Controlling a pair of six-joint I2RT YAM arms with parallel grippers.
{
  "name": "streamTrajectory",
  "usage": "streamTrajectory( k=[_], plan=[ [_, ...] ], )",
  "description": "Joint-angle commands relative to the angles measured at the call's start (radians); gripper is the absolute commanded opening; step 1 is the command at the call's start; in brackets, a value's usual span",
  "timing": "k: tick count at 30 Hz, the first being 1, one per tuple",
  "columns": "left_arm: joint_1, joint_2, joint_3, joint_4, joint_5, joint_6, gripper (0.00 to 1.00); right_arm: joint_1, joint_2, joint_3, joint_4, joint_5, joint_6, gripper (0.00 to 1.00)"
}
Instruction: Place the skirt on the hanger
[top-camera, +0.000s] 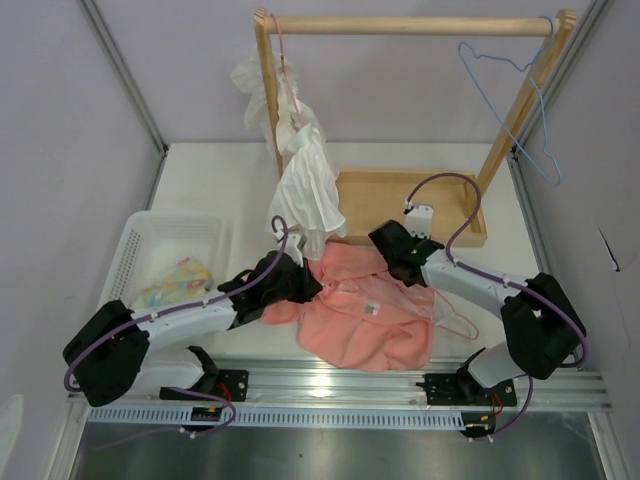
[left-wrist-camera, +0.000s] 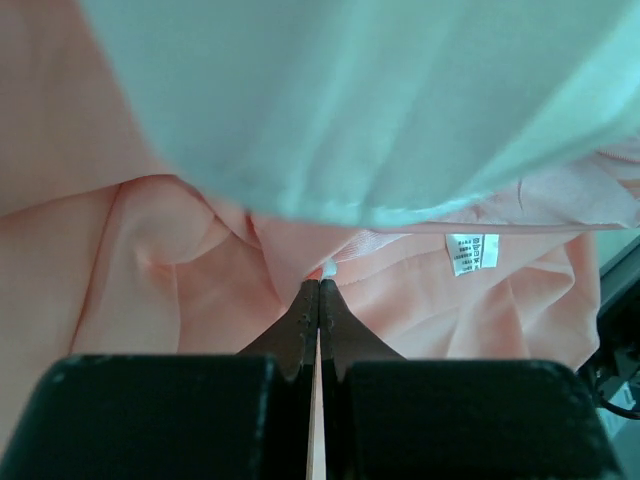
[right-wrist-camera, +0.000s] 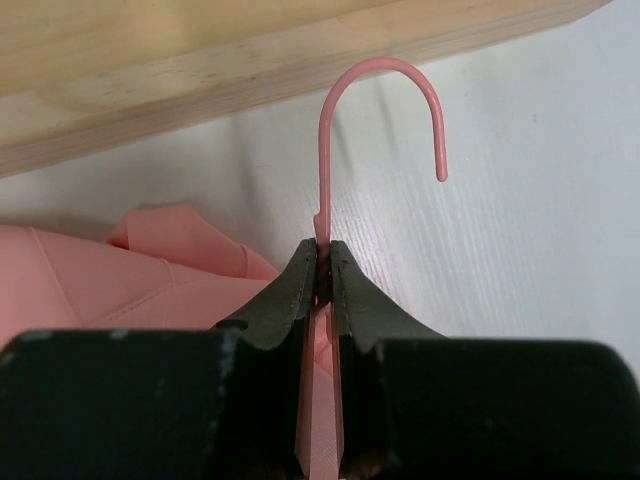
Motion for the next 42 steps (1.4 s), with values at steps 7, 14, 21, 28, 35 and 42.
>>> streamTrajectory(
  k=[7, 14, 21, 28, 35, 42],
  plan=[
    [0.149, -0.053, -0.073, 0.108, 0.149, -0.148, 0.00, 0.086, -0.129, -0.119, 0.116, 0.144, -0.022, 0.00],
    [0.169, -0.039, -0.072, 0.145, 0.217, -0.155, 0.00, 0.133, -0.160, -0.177, 0.157, 0.232, 0.002, 0.00],
    [0.169, -0.039, -0.035, 0.125, 0.252, -0.143, 0.00, 0.155, -0.077, -0.156, 0.167, 0.333, 0.037, 0.00],
    [0.168, -0.042, -0.001, 0.068, 0.246, -0.123, 0.00, 0.178, -0.030, -0.145, 0.203, 0.394, 0.036, 0.00],
    [0.169, -0.021, 0.029, 0.048, 0.246, -0.116, 0.00, 0.219, -0.031, -0.145, 0.196, 0.433, 0.077, 0.00],
    [0.166, 0.002, 0.051, 0.051, 0.255, -0.114, 0.00, 0.245, -0.045, -0.157, 0.210, 0.444, 0.085, 0.00]
  ],
)
